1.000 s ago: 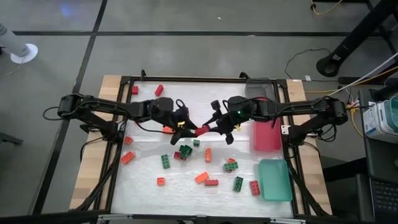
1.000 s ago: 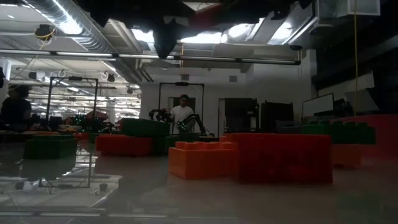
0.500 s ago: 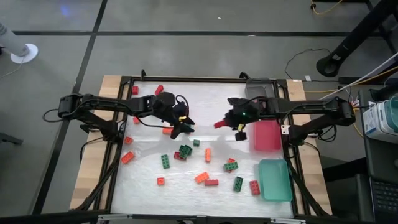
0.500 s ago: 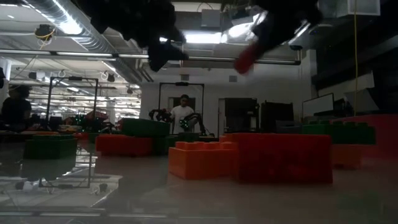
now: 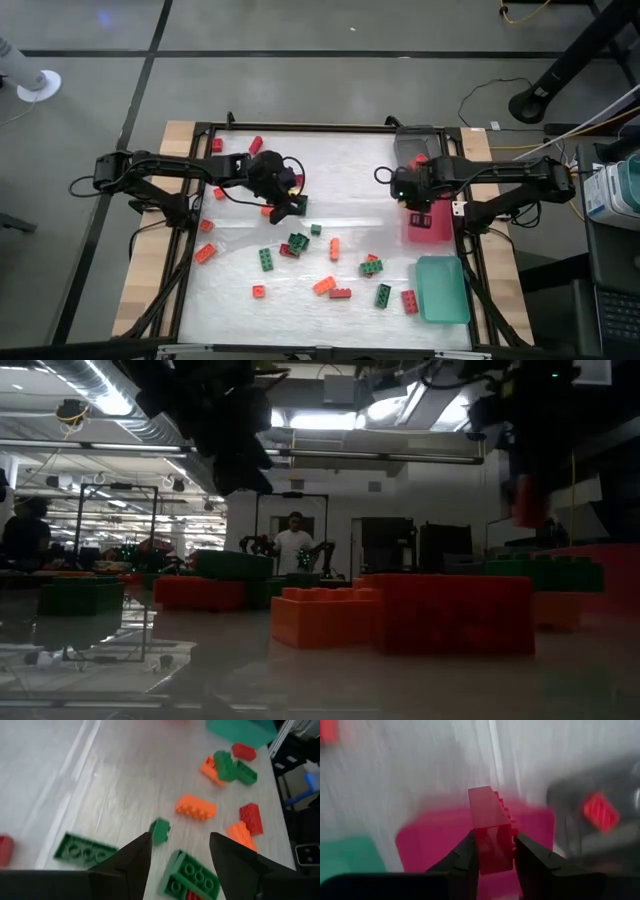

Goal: Sort blocks
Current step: Put the red game piece into the red bin, then put the green game piece into the blue bin

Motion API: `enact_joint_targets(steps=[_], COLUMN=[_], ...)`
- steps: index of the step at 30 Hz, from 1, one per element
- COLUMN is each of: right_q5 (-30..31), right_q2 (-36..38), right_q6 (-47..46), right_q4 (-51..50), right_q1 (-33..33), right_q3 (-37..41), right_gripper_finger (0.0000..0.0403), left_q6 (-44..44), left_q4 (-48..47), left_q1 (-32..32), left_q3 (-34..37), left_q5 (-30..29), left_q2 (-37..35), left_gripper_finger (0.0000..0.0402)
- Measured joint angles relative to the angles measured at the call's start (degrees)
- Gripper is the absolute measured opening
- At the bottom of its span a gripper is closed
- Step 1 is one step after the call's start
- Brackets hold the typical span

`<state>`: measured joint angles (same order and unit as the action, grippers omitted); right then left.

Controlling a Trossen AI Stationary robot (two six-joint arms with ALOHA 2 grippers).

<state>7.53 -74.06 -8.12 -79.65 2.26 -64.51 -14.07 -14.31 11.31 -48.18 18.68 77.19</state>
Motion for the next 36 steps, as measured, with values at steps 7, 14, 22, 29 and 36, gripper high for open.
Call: enact_joint_targets(steps=[7, 14, 22, 29, 36], right_q5=[-1.1, -2.1, -2.1, -2.1, -2.1], right_q2=[0.0, 0.0, 0.0, 0.0, 0.0], right_q6=[-4.3, -4.3, -4.3, -6.9, -7.0], right_q4=[-6.4, -6.4, -6.4, -6.4, -5.8], right_q1=[0.0, 0.0, 0.0, 0.0, 0.0], right_q3=[0.0, 0.0, 0.0, 0.0, 0.0], right_gripper_finger=[0.0103, 0.0104, 0.0108, 0.0162, 0.0209], left_q6=[-0.8, -0.4, 1.0, 0.0, -4.8], left_q4=[-5.3, -5.6, -4.5, -4.9, -4.8], left_q1=[0.0, -1.0, -4.5, -6.6, -8.7], left_q3=[0.0, 0.0, 0.0, 0.0, 0.0], left_q5=[0.0, -0.2, -4.5, -4.6, -6.1], left_q2=[0.0, 0.0, 0.2, 0.2, 0.2], left_gripper_finger=[0.0188, 0.0188, 0.0189, 0.0189, 0.0189])
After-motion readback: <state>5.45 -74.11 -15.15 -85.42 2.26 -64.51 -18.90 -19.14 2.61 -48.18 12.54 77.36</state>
